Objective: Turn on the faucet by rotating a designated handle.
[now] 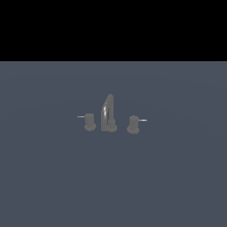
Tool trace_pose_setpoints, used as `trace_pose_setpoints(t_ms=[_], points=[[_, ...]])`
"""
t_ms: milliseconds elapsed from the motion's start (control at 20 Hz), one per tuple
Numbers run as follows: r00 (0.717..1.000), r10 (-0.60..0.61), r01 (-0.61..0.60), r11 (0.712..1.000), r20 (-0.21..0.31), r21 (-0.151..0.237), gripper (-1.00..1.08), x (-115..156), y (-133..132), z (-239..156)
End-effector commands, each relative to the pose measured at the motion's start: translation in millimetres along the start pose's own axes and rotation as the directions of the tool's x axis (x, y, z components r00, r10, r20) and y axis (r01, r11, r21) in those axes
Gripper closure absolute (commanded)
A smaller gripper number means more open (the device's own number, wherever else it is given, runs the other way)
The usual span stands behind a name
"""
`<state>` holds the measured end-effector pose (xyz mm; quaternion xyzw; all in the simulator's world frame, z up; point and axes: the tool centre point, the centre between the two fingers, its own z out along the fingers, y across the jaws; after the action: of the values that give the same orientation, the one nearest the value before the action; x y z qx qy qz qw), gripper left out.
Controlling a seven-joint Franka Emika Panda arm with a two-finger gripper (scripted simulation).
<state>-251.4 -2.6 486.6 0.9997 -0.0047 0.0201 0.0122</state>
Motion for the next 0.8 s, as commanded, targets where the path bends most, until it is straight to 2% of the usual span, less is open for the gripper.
trace_pose_setpoints(t_ms=[0, 400, 750], points=[[1.0, 0.0, 0.0, 1.0, 0.0, 0.0, 1.08, 0.0, 0.0, 0.0], [0.999, 0.033, -0.033, 0.999, 0.001, 0.0, 1.08, 2.0, -7.1, 8.3], [0.993, 0.116, -0.116, 0.993, 0.004, -0.001, 1.08, 8.1, -24.8, 29.5]])
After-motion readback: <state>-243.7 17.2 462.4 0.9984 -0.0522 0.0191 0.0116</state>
